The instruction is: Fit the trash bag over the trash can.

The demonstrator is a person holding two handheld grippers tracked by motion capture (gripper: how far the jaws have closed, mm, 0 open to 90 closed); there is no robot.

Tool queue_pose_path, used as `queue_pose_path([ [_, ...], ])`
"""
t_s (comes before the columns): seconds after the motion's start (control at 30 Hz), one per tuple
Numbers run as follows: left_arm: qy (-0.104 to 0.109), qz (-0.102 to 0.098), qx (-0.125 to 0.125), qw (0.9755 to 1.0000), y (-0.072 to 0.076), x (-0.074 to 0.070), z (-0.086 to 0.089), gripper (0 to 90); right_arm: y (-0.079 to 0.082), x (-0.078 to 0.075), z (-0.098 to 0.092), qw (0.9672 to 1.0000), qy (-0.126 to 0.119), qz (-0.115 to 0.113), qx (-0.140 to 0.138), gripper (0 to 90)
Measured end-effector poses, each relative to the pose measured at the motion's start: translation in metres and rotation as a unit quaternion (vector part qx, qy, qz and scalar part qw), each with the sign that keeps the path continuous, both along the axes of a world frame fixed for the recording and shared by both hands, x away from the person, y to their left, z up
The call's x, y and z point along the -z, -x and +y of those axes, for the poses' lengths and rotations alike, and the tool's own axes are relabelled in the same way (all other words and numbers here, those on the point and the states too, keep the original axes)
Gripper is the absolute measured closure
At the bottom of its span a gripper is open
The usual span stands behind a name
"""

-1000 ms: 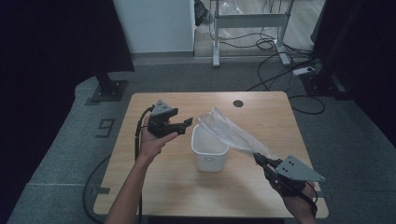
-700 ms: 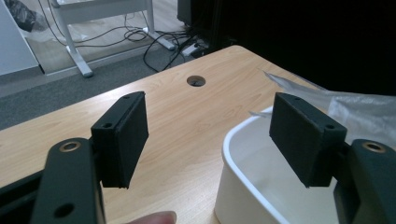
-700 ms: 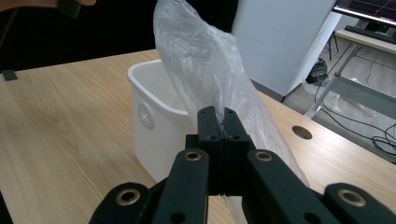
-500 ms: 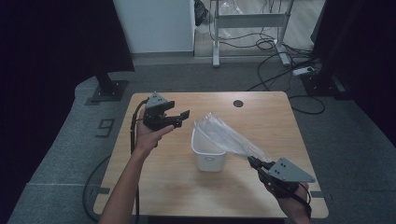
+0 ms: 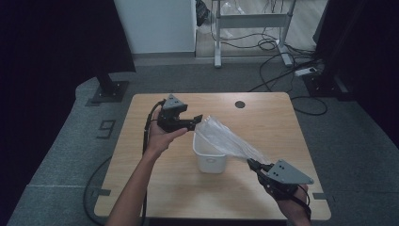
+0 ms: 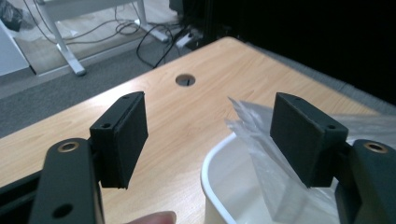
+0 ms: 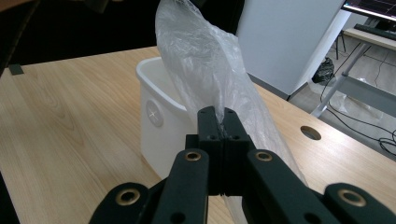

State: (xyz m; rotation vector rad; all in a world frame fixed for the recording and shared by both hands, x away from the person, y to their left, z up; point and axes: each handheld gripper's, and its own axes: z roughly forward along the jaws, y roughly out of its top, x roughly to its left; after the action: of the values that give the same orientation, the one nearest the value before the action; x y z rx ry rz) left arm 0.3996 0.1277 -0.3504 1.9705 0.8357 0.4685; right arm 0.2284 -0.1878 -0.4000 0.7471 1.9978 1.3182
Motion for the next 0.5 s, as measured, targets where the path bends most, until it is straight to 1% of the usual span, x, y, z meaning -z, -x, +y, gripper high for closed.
queue_pose_path([
  [0.07,-0.005,0.006,0.003,1.0,0.0,0.006,-0.003,27.3,0.0,-0.001,0.0,1.0,0.0,-0.001,0.001,88.5],
  [0.1,-0.005,0.006,0.003,1.0,0.0,0.006,-0.003,27.3,0.0,-0.001,0.0,1.0,0.0,-0.001,0.001,88.5],
  [0.13,-0.009,0.013,0.004,0.9999,0.001,0.011,-0.005,27.3,0.0,-0.002,0.0,1.0,0.0,-0.004,0.004,88.4],
  [0.17,-0.009,0.013,0.004,0.9999,0.001,0.011,-0.005,27.3,0.0,-0.002,0.0,1.0,0.0,-0.004,0.004,88.4],
  [0.23,-0.017,0.02,0.009,0.9996,0.003,0.019,-0.007,27.3,0.001,-0.005,-0.001,1.0,-0.001,-0.006,0.008,88.4],
  [0.37,-0.024,0.022,0.015,0.9993,0.007,0.025,-0.009,27.3,0.001,-0.006,-0.001,0.9999,0.002,-0.009,0.012,88.4],
  [0.4,-0.031,0.024,0.019,0.9991,0.009,0.028,-0.011,27.3,-0.001,-0.006,0.0,0.9998,0.003,-0.007,0.016,88.3],
  [0.43,-0.031,0.024,0.019,0.9991,0.009,0.028,-0.011,27.3,-0.001,-0.006,0.0,0.9998,0.004,-0.006,0.018,88.4],
  [0.47,-0.038,0.025,0.022,0.9987,0.011,0.032,-0.014,27.3,-0.003,-0.005,0.0,0.9997,0.004,-0.004,0.022,88.3],
  [0.5,-0.038,0.025,0.022,0.9987,0.011,0.032,-0.014,27.3,-0.004,-0.005,0.0,0.9997,0.004,-0.004,0.024,88.3],
])
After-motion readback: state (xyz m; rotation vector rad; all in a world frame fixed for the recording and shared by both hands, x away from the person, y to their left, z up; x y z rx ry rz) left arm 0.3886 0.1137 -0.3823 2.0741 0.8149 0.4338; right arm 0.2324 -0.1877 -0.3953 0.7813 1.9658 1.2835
